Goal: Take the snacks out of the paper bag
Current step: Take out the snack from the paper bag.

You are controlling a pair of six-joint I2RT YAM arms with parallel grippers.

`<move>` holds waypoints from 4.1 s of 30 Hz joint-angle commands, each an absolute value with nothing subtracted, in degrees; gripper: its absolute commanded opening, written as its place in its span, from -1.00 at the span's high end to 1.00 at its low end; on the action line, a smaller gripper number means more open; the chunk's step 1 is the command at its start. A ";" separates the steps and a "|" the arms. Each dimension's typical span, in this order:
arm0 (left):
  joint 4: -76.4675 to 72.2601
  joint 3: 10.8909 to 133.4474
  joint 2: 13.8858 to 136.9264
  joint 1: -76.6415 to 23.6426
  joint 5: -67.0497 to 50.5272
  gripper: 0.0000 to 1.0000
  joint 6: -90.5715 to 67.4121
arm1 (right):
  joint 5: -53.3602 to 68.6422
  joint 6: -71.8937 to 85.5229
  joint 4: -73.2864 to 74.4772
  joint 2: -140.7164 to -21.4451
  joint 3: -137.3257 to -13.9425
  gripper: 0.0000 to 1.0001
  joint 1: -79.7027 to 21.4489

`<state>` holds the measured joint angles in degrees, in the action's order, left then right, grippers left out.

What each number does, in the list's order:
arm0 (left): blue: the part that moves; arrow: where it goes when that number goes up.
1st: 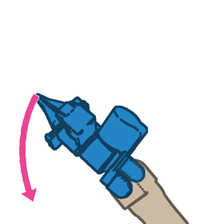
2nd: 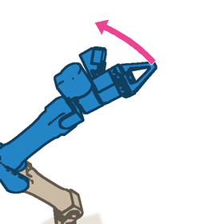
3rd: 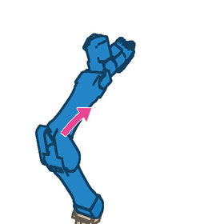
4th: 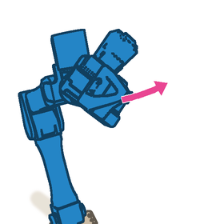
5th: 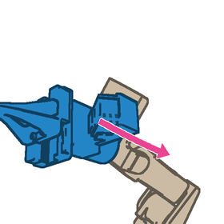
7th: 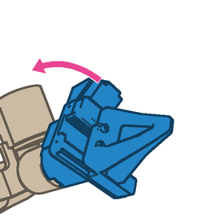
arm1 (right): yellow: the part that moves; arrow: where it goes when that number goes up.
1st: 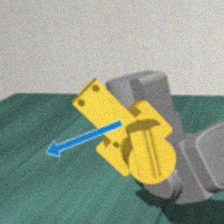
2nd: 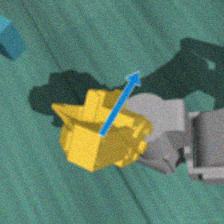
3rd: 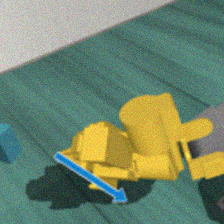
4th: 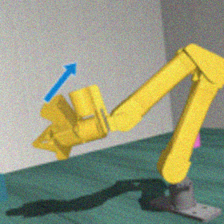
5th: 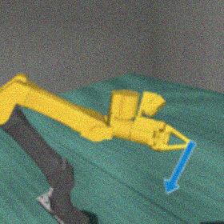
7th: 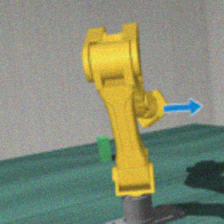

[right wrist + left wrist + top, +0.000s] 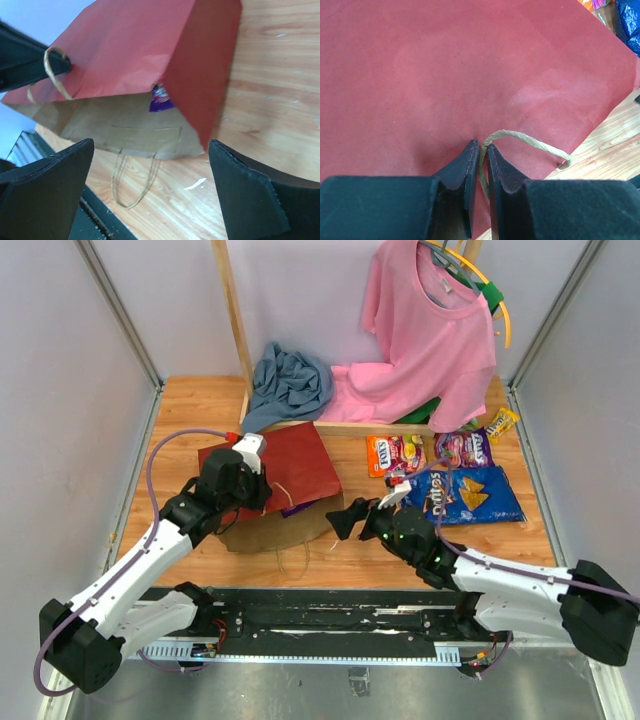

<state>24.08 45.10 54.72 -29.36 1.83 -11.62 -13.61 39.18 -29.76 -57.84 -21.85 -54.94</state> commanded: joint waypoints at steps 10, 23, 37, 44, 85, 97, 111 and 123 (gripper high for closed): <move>22.90 45.40 53.67 -28.84 1.94 0.64 -11.60 | -16.37 43.48 -57.32 -77.33 -22.88 -0.83 -69.13; 22.68 45.35 52.56 -28.83 0.87 0.65 -11.78 | -17.10 45.63 -66.02 -88.21 -27.86 -0.56 -72.46; 22.54 45.51 51.97 -28.83 1.16 0.66 -11.78 | -24.75 52.52 -67.84 -93.23 -28.20 -0.55 -75.16; 22.32 45.62 51.77 -28.74 1.81 0.66 -11.78 | -33.07 53.39 -68.20 -93.64 -29.71 -0.38 -76.58; 22.04 45.27 50.71 -28.49 -0.23 0.66 -11.95 | -48.43 88.02 -26.89 -106.13 -44.74 -0.16 -67.35; 22.05 45.23 51.15 -28.48 -0.96 0.66 -11.91 | -46.58 88.40 -24.53 -111.58 -51.09 -0.09 -65.03; 21.97 45.18 51.16 -28.48 -0.84 0.66 -11.87 | -42.97 76.96 -33.64 -110.82 -52.27 0.98 -65.63; 22.10 45.26 51.37 -28.43 0.56 0.66 -11.86 | -54.40 51.51 -41.39 -84.84 -33.03 0.99 -86.90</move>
<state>23.64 45.10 51.22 -28.95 0.12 -11.84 -46.63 64.73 -37.89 -92.16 -37.50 -80.49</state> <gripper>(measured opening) 0.170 0.014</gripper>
